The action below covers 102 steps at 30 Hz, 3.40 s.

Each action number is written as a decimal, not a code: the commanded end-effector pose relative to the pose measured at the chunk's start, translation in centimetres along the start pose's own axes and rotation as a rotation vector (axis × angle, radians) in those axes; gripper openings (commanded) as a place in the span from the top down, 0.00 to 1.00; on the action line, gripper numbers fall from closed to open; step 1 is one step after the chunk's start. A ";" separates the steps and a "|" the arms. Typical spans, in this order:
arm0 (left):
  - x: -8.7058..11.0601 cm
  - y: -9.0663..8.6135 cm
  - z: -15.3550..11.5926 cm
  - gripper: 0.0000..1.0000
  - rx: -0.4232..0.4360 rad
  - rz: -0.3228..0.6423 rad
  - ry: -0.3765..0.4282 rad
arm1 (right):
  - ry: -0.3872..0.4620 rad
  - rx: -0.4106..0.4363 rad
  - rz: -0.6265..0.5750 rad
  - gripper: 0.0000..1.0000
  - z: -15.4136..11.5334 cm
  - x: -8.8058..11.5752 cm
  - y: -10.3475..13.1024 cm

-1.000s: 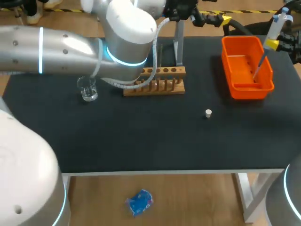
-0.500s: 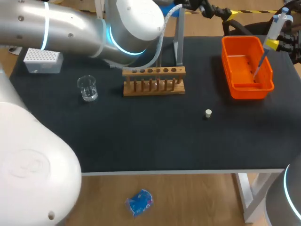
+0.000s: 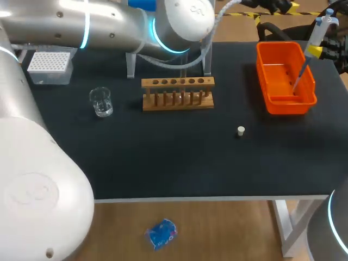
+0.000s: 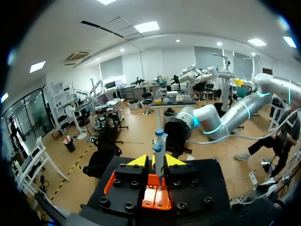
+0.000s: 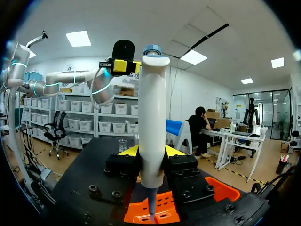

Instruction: Invert the test tube, pick up the pipette, mount the tip to pipette, aspirate from beaker and dispense into the tube, eject the tip, return the pipette, and cap with the stopper.

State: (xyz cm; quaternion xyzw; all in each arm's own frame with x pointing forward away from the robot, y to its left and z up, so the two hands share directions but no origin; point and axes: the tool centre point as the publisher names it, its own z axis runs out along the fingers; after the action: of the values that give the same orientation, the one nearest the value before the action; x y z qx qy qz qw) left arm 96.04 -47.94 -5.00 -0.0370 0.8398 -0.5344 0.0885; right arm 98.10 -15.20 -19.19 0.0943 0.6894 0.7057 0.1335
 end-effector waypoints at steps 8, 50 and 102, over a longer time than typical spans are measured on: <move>0.2 -0.2 3.5 1.00 0.139 -0.017 0.031 | 0.003 0.000 -0.001 1.00 0.0 -0.1 0.0; -0.6 0.2 7.7 1.00 0.488 -0.017 0.053 | 0.003 0.000 -0.001 1.00 0.0 -0.1 0.0; 0.4 0.5 9.7 1.00 0.455 -0.012 0.072 | 0.003 0.000 -0.001 1.00 0.0 -0.1 0.0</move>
State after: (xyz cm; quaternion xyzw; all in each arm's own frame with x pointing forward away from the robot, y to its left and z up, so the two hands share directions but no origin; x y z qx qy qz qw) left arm 97.56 -56.10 -9.45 -0.0011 0.6974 -0.7141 0.0605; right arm 98.04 -15.23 -19.34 0.0944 0.6895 0.7055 0.1338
